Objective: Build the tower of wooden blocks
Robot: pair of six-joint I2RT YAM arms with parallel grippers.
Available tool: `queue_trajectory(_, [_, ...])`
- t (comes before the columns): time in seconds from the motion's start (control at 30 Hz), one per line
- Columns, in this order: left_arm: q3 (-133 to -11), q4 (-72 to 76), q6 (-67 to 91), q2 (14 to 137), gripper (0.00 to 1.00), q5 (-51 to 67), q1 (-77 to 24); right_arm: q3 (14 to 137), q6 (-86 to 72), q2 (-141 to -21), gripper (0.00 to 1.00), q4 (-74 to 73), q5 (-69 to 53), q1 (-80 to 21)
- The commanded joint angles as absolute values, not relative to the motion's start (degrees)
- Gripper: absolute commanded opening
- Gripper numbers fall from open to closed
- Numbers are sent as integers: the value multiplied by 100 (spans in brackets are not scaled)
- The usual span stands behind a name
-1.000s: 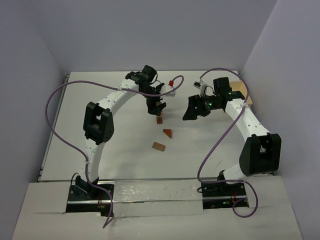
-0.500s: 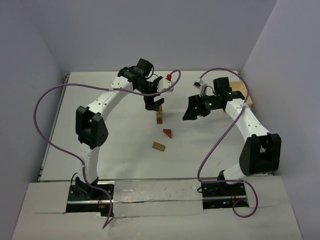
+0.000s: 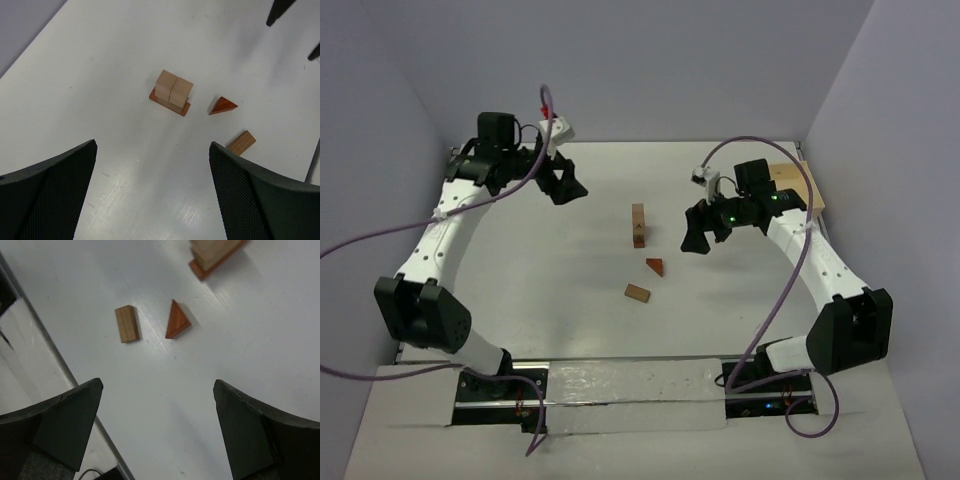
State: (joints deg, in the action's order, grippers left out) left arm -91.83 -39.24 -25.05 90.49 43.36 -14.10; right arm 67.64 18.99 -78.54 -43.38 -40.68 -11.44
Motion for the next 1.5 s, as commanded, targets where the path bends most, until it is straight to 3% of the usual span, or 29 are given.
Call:
queue_trajectory(0.0, [-8396,-3200,-1732,8268,99,4963,-1247,6818,3621,-7406,100,-4844,-3675,-1884])
queue_trajectory(0.13, [-8140,-3608,-1644,8095,99,5113,-1231,6716,5129,-7121,100,-4887,-3168,-2745])
queue_trajectory(0.27, [-7977,-4163,-1872,8084,99,5501,-1195,7084,6253,-7565,100,-5338,-2778,-3415])
queue_trajectory(0.5, [-7218,-3411,-1151,7578,99,6245,-517,6925,8395,-8001,100,-4960,-1713,-4551])
queue_trajectory(0.77, [-7294,-3734,-1425,7528,99,6927,-59,7693,10316,-9164,99,-5336,-1485,-4967])
queue_trajectory(1.03, [-7512,-4637,-2322,7731,99,7556,356,7432,10938,-9754,98,-5314,-1805,-5159])
queue_trajectory(1.47, [-8386,-7676,-5266,8680,99,8125,689,7512,11478,-10554,98,-5522,-2018,-5085])
